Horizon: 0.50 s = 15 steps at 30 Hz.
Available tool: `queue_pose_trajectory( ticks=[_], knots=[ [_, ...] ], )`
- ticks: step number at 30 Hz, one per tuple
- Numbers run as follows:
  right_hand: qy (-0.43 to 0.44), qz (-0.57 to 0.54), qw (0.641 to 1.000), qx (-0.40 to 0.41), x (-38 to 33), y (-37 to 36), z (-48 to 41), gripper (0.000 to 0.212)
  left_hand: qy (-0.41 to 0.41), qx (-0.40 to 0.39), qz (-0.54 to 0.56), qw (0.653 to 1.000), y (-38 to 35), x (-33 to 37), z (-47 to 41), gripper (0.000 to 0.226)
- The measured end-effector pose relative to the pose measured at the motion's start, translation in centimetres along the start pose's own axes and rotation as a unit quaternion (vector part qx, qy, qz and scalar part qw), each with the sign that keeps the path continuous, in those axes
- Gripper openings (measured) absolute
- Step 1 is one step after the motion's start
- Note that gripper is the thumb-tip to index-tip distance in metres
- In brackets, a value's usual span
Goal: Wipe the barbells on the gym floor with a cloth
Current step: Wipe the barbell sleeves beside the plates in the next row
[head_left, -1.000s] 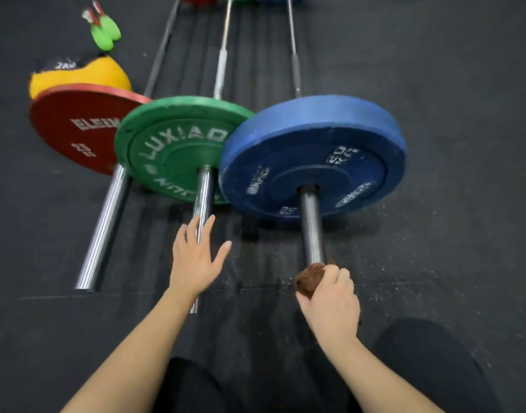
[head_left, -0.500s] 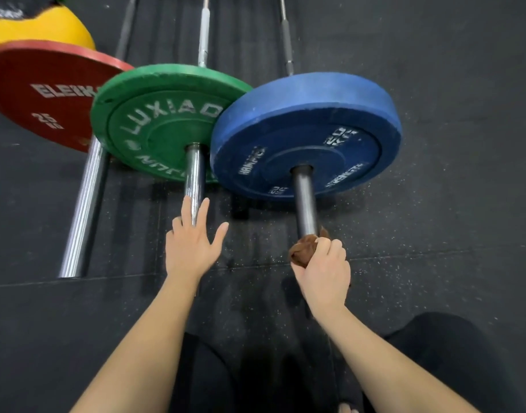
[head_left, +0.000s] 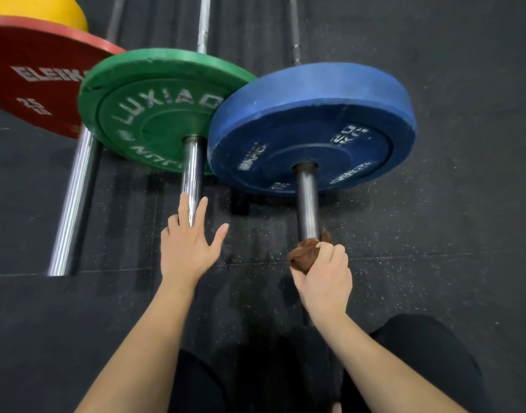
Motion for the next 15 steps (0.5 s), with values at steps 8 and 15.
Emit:
queue_pose_trajectory(
  ticks=[8,15],
  knots=[
    [-0.023,-0.083,0.995,-0.051,-0.2,2.2,-0.4,0.069,-0.004,0.001,-0.002,1.0,0.0,-0.5,0.0,0.078],
    [0.016,-0.095,0.995,-0.016,-4.4,4.4,-12.1,0.047,0.003,0.008,-0.024,1.0,-0.1,-0.6,-0.2,0.079]
  ],
)
Point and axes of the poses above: each hand's wrist, its own z-axis away from the middle knuckle, its own y-axis out of the back of the hand, x = y × z, the point moved 2 cm from there along -z, towards the middle knuckle, and after that the axes turned 11 degrees about -x, right-handed, at the moved point
